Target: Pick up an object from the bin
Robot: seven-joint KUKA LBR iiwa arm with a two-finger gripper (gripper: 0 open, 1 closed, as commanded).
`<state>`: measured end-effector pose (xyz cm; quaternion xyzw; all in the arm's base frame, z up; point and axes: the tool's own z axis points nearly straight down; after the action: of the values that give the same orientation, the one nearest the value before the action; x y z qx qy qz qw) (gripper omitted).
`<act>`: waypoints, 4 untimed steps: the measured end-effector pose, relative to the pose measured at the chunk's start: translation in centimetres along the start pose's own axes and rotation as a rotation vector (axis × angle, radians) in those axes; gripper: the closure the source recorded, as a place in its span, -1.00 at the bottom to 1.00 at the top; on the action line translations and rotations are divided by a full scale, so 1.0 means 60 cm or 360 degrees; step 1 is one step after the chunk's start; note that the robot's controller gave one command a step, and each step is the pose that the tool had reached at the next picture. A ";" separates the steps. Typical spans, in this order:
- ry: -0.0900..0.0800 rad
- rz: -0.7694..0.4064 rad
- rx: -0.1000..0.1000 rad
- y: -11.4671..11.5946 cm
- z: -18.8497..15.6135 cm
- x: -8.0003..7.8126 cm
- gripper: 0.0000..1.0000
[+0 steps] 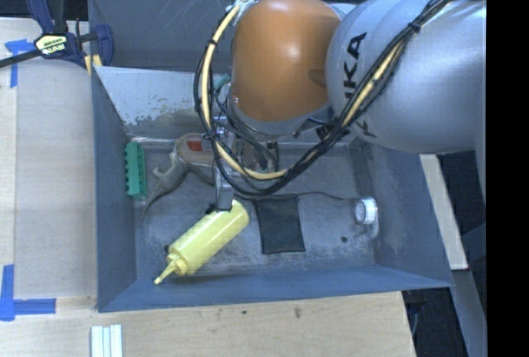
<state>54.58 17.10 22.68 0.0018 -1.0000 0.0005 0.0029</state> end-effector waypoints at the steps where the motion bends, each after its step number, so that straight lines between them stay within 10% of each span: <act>1: -0.0013 0.0005 -0.0003 -0.001 -0.008 -0.003 -1.00; 4: -0.0014 -0.0288 -0.0002 -0.088 0.092 0.040 -1.00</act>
Offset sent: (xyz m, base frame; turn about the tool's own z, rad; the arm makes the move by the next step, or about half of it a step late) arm -0.0401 -0.0456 -0.0393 -0.1730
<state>52.16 11.83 17.21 0.0920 -0.9958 -0.0005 -0.0016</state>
